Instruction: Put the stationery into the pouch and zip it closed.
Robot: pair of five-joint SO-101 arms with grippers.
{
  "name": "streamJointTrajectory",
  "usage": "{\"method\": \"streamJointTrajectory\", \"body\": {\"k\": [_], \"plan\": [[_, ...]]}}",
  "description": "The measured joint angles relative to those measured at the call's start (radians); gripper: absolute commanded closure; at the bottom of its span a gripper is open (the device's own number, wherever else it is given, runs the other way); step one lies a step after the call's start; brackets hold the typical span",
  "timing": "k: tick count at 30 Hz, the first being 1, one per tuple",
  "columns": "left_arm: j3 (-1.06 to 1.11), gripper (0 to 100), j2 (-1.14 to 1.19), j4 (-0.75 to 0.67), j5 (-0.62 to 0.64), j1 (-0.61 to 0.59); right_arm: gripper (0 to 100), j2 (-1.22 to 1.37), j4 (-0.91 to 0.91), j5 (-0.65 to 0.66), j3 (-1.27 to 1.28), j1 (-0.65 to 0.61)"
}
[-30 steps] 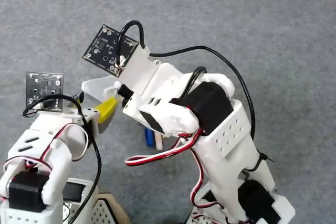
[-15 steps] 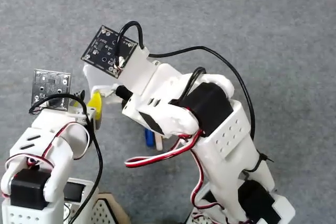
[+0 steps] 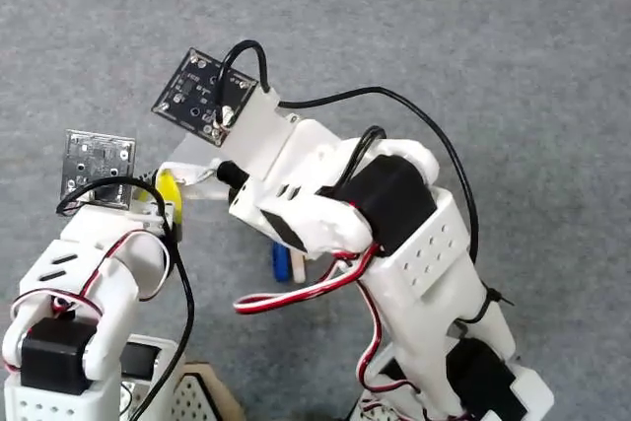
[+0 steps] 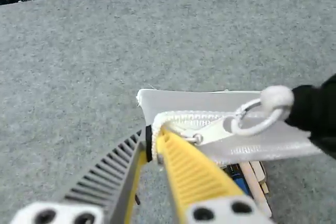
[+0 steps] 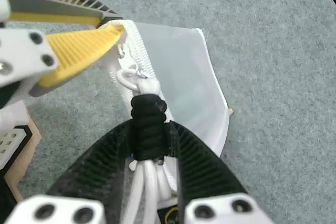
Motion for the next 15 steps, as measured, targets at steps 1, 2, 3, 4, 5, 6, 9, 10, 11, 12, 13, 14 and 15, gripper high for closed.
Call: {"method": "streamJointTrajectory", "body": {"k": [1,2,3,4,5,6,9,10,11,12,13,14,15], "plan": [[0.000,97,0.000,0.000,0.000,0.000,98.7,0.000,0.000,0.000,0.000,0.015],[0.000,97,0.000,0.000,0.000,0.000,98.7,0.000,0.000,0.000,0.000,0.032],[0.000,97,0.000,0.000,0.000,0.000,98.7,0.000,0.000,0.000,0.000,0.051],[0.000,97,0.000,0.000,-0.003,0.000,98.7,0.000,0.002,0.000,0.003,0.071],[0.000,97,0.000,0.000,-0.015,0.000,98.7,0.000,0.002,0.000,0.015,0.092],[0.000,97,0.000,0.000,-0.034,0.000,98.7,0.000,0.002,0.000,0.031,0.109],[0.002,97,0.002,0.000,-0.066,0.000,98.7,0.000,0.002,0.032,0.084,0.149],[0.002,97,0.003,0.000,-0.068,0.000,98.7,-0.005,0.002,0.043,0.103,0.155],[0.002,97,0.005,0.000,-0.071,0.000,98.7,-0.012,0.002,0.048,0.121,0.158],[0.002,97,0.005,0.000,-0.074,0.000,98.7,-0.026,0.000,0.051,0.143,0.161],[0.002,97,0.005,0.000,-0.075,0.000,98.7,-0.044,-0.005,0.052,0.164,0.163],[0.002,97,0.005,0.000,-0.075,0.000,98.7,-0.064,-0.008,0.052,0.190,0.164],[0.002,97,0.005,0.000,-0.075,0.000,98.7,-0.087,-0.011,0.052,0.215,0.164]]}}
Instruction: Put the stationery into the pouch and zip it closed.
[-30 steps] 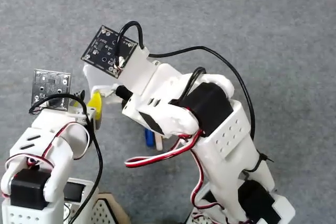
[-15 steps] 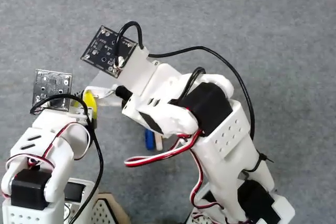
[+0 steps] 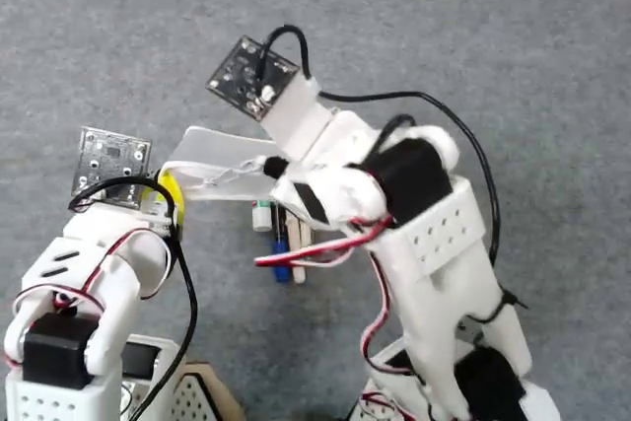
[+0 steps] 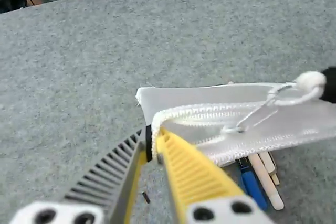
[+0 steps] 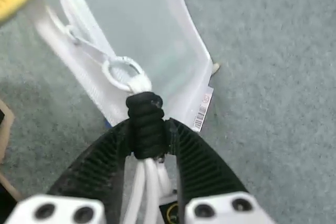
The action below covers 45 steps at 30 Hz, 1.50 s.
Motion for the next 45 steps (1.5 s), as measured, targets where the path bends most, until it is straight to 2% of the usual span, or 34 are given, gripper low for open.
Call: {"method": "streamJointTrajectory", "body": {"k": [12,27,35,45], "plan": [[0.000,97,0.000,0.000,-0.002,0.000,98.7,-0.310,-0.133,0.000,0.345,0.110],[0.000,97,-0.002,0.000,-0.002,0.000,98.7,-0.377,-0.137,0.000,0.358,0.110],[0.000,97,0.000,0.000,-0.002,0.002,98.7,-0.385,-0.137,0.000,0.358,0.201],[0.000,97,0.000,0.000,-0.002,0.002,98.7,-0.385,-0.135,0.000,0.358,0.204]]}}
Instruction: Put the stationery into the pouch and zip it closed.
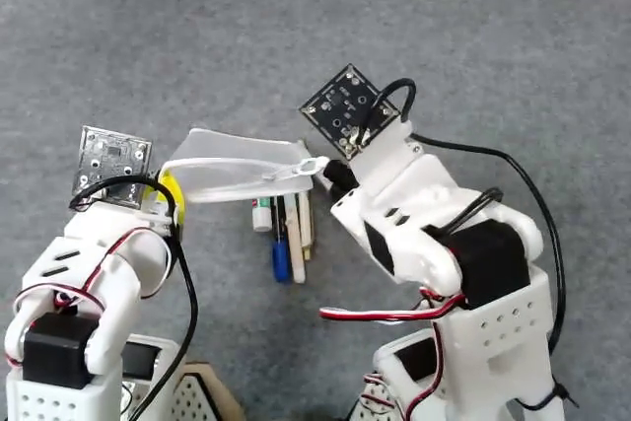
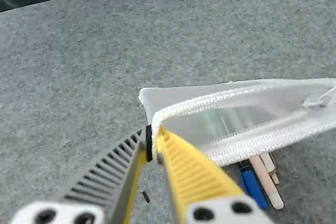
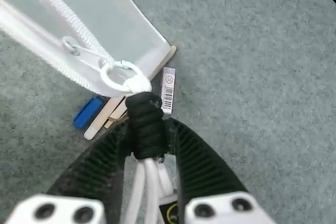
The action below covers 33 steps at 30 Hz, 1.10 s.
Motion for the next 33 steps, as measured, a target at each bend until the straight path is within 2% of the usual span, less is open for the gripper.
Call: {"method": "streamJointTrajectory", "body": {"k": [4,12,18,25,29,33], "plan": [[0.000,97,0.000,0.000,0.000,0.000,98.1,0.000,0.002,0.000,0.000,0.000],[0.000,97,0.000,0.000,0.000,0.000,88.2,0.000,0.031,0.000,0.000,-0.014],[0.000,97,0.000,0.000,-0.002,-0.002,81.8,-0.002,0.123,0.000,0.000,-0.155],[-0.006,97,0.038,0.000,-0.003,-0.003,78.7,-0.118,0.147,0.091,0.123,-0.344],[-0.012,97,0.058,0.000,-0.003,-0.003,78.8,-0.195,0.141,0.097,0.175,-0.376],[-0.026,97,0.078,0.000,-0.003,-0.005,78.9,-0.222,0.058,0.098,0.265,-0.379]]}}
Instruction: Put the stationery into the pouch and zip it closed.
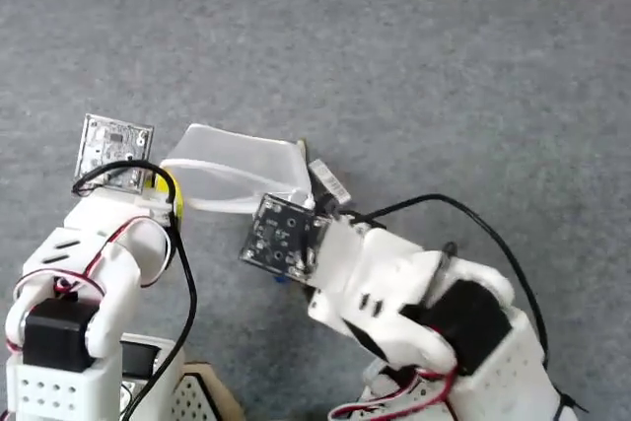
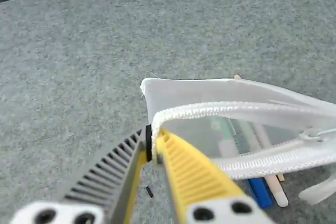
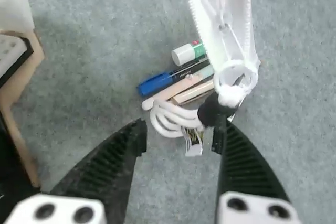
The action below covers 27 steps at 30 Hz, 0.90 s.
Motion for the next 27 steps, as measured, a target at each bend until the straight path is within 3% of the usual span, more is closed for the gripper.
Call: {"method": "streamJointTrajectory", "body": {"k": [9,17,21,27], "plan": [[-0.021,97,0.012,0.008,0.003,-0.003,78.7,0.000,-0.284,-0.003,0.181,0.000],[-0.023,97,0.015,0.031,0.003,-0.003,78.7,0.000,-0.540,-0.003,0.301,0.107],[-0.023,97,0.017,0.031,0.003,-0.002,78.7,-0.002,-0.491,-0.003,0.276,0.115],[-0.021,97,0.017,0.031,-0.002,-0.002,78.9,-0.021,-0.212,0.003,0.069,0.081]]}}
